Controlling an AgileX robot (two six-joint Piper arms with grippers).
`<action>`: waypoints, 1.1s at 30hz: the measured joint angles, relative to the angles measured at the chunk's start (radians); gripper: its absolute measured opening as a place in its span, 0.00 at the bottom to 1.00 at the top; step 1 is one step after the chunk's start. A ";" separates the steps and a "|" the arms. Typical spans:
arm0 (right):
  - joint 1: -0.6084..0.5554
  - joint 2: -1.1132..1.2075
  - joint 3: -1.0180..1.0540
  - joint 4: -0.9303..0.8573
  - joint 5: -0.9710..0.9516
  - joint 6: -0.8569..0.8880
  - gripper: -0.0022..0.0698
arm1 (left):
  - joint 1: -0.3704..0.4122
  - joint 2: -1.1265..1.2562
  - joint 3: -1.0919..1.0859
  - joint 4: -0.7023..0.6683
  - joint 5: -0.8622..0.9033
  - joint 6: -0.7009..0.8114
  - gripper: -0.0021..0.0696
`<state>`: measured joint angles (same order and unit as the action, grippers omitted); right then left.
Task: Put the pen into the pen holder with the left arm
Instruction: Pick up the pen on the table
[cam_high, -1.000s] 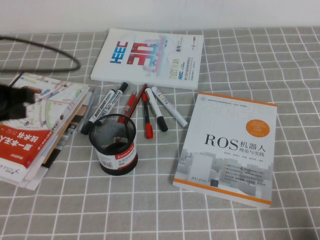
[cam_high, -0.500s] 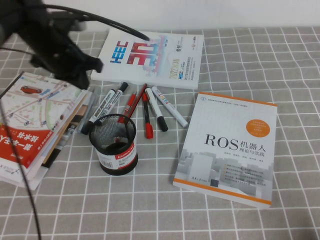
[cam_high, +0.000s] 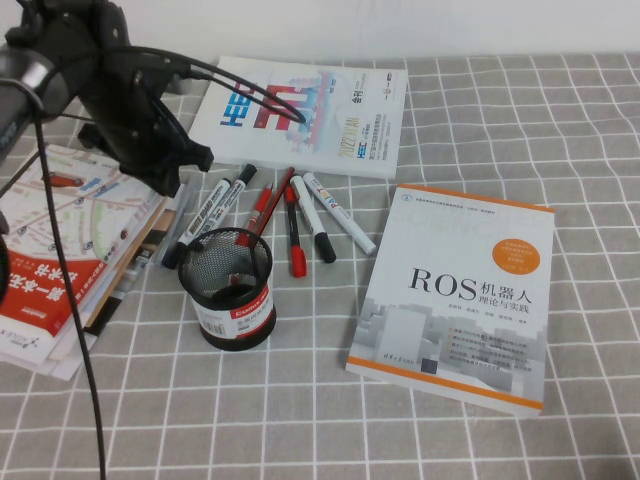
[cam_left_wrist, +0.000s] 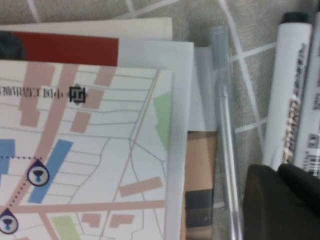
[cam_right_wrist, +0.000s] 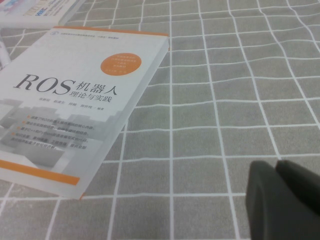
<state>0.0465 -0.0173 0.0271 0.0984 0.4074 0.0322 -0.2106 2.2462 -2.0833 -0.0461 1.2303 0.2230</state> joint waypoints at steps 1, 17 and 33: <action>0.000 0.000 0.000 0.000 0.000 0.000 0.01 | 0.000 0.002 0.000 0.000 0.000 0.001 0.06; 0.000 0.000 0.000 0.000 0.000 0.000 0.01 | -0.016 0.050 0.000 -0.031 0.000 0.080 0.40; 0.000 0.000 0.000 0.000 0.000 0.000 0.01 | -0.018 0.093 -0.001 0.013 0.000 0.076 0.40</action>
<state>0.0465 -0.0173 0.0271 0.0984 0.4074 0.0322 -0.2286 2.3393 -2.0845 -0.0334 1.2303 0.2987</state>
